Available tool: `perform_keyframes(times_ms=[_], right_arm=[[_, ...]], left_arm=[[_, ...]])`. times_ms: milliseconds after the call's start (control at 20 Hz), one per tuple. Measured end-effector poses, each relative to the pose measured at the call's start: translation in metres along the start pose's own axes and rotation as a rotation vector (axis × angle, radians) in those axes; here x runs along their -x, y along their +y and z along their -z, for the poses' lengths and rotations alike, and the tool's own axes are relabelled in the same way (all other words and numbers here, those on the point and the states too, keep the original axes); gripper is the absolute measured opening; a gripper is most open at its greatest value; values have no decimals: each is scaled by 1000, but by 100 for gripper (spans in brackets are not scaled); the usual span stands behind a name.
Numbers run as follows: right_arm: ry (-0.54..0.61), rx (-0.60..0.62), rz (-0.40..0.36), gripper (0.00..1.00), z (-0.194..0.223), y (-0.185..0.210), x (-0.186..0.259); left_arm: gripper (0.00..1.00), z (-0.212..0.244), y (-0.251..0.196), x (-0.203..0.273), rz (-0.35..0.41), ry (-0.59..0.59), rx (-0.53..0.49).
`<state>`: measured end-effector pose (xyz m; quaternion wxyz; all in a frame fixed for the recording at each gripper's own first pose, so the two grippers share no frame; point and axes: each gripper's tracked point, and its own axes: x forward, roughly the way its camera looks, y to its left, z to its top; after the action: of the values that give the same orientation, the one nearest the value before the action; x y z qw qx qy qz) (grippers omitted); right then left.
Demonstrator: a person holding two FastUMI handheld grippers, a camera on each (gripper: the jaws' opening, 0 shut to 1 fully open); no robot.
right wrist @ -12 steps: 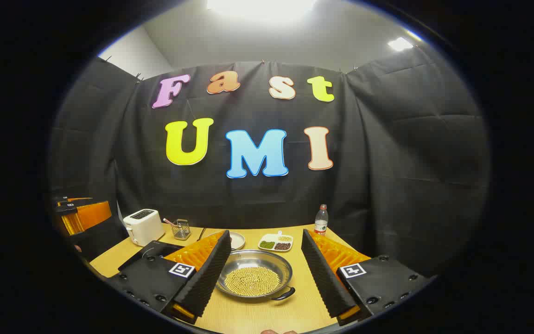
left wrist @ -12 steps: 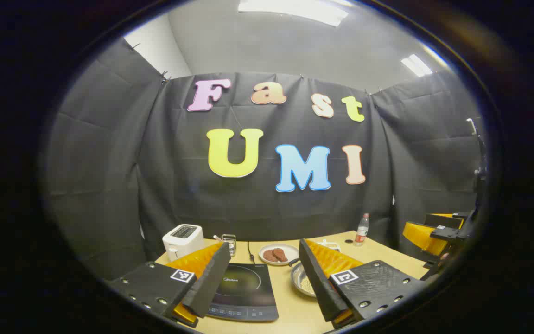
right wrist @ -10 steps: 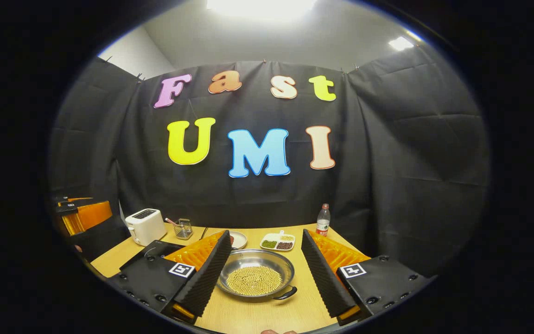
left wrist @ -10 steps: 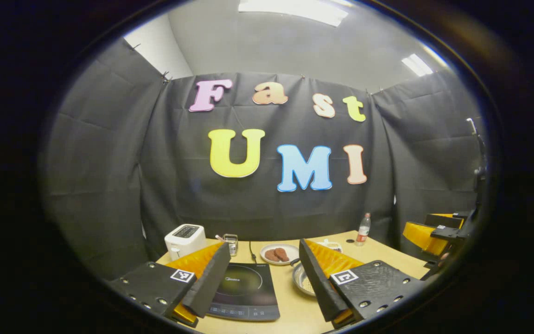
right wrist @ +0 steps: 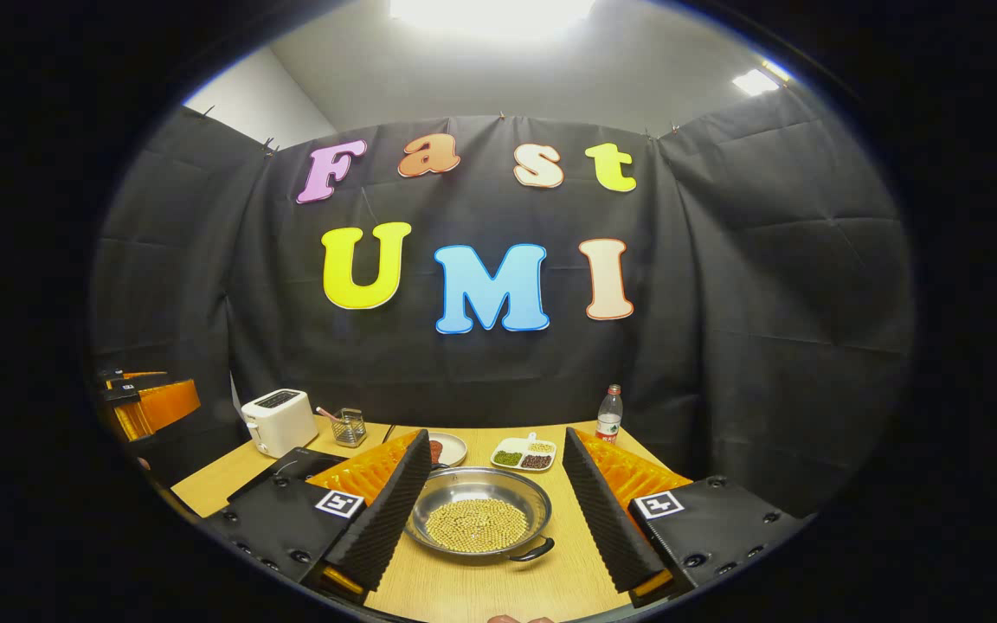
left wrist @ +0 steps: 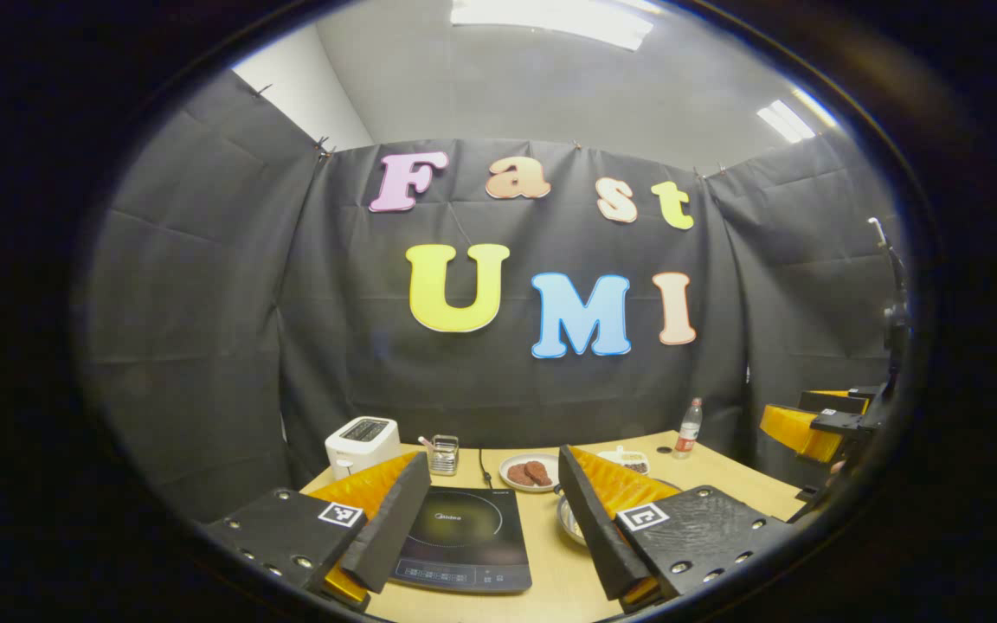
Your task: First push the handle of the pot to place it horizontally, then grasp the pot with both hands and set it on the induction cooktop.
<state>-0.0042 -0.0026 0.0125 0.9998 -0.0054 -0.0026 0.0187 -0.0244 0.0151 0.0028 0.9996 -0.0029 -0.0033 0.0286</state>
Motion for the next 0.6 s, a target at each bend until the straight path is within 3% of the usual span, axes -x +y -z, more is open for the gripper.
perform_keyframes(times_ms=[150,200,300,350,400,450,550,600], right_arm=[[-14,7,0,96,-8,-1,1],[-18,10,-2,96,-9,-1,1],[-26,14,-5,96,-12,-2,2],[-27,15,-5,97,-13,-2,2],[-28,14,-6,97,-13,-2,2],[-29,11,-8,98,-14,-2,2],[-26,7,-12,97,-12,0,4],[-22,7,-13,97,-11,0,4]], left_arm=[[90,0,1,0,-2,2,5],[96,-1,1,-1,-1,3,8],[96,-1,1,-3,1,3,14],[90,-2,1,-3,2,3,16],[90,-3,1,-4,3,3,16],[96,-4,1,-4,4,1,13],[96,-4,0,-3,10,-1,8],[90,-4,0,-2,13,-1,7]])
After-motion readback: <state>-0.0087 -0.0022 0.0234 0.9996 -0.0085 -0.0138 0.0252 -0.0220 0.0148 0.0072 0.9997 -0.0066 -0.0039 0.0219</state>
